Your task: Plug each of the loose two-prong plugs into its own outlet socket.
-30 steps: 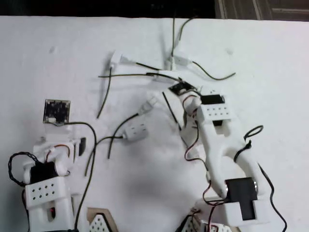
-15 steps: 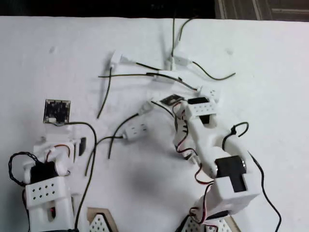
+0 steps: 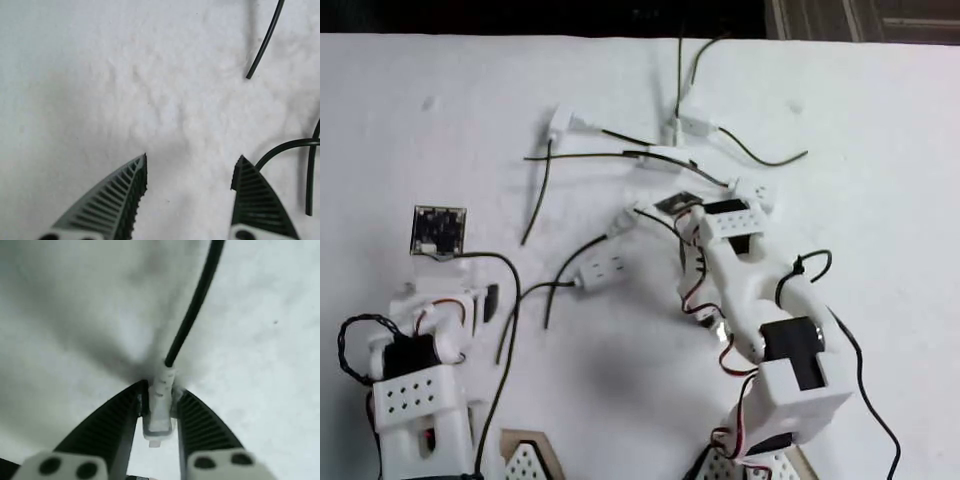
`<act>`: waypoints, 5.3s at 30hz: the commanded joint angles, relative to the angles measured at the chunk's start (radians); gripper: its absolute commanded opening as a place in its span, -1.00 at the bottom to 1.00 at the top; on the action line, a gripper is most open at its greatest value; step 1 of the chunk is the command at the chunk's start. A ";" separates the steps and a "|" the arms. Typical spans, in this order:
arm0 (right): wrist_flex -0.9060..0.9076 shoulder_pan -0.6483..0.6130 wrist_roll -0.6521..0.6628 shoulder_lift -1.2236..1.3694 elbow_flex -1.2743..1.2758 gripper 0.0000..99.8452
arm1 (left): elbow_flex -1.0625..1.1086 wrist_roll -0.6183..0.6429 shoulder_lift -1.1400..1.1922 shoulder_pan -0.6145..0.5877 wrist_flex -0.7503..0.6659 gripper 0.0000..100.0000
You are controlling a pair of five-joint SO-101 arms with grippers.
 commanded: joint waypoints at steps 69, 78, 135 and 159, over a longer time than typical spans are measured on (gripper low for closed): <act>-0.056 -0.691 -0.123 -1.265 0.275 -0.97 | -0.281 0.083 -0.685 0.920 0.433 -0.73; -0.090 -0.553 -0.117 -1.264 0.284 -0.97 | -0.275 0.084 -0.685 0.521 0.373 -0.73; -0.895 -0.314 -0.370 -0.309 0.299 -0.97 | 0.146 0.080 -0.685 -0.036 0.163 -0.73; -0.298 -0.576 -0.359 -1.170 0.307 -0.97 | -0.014 0.288 -0.685 0.093 0.049 -0.73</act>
